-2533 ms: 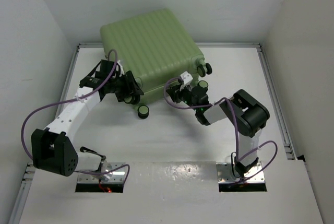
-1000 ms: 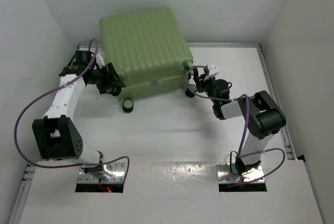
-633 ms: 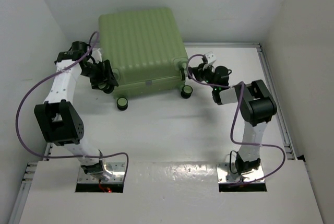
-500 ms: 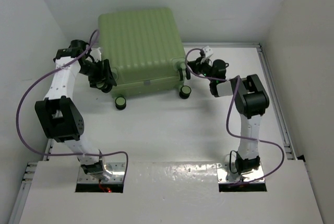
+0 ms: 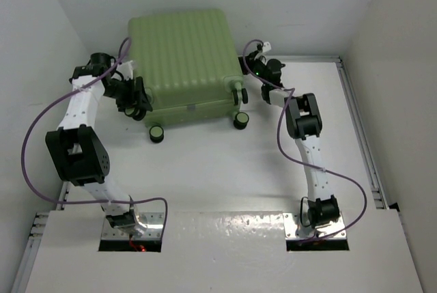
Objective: Pack the luggage
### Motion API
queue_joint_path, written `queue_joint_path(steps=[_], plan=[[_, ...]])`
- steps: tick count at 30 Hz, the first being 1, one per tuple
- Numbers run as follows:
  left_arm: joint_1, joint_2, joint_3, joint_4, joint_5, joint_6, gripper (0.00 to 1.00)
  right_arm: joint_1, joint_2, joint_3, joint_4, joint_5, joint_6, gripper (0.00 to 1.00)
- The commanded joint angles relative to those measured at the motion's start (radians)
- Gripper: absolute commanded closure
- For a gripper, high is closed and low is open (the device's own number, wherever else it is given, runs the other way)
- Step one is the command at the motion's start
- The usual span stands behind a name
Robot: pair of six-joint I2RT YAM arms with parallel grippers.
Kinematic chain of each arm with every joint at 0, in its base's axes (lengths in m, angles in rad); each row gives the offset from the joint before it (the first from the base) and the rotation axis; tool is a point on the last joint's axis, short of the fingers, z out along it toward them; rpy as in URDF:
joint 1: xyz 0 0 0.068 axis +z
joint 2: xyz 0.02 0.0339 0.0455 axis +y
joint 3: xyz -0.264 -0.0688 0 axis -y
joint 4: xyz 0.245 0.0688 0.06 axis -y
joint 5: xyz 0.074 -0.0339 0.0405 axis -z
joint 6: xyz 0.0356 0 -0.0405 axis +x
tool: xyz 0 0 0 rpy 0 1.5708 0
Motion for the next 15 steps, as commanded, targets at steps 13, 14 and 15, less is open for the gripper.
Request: queue_joint_path(steps=[13,14,15], plan=[[-0.043,-0.132,-0.235,1.073,0.016,-0.111,0.00,-0.103,-0.372,-0.442,0.025,-0.063,0.269,0.43],[-0.043,-0.160,-0.249,1.073,0.036,-0.096,0.00,-0.110,-0.390,-0.459,0.001,-0.122,0.295,0.43],[-0.055,-0.219,-0.281,1.073,0.085,-0.081,0.00,-0.117,-0.415,-0.485,-0.022,-0.170,0.312,0.43]])
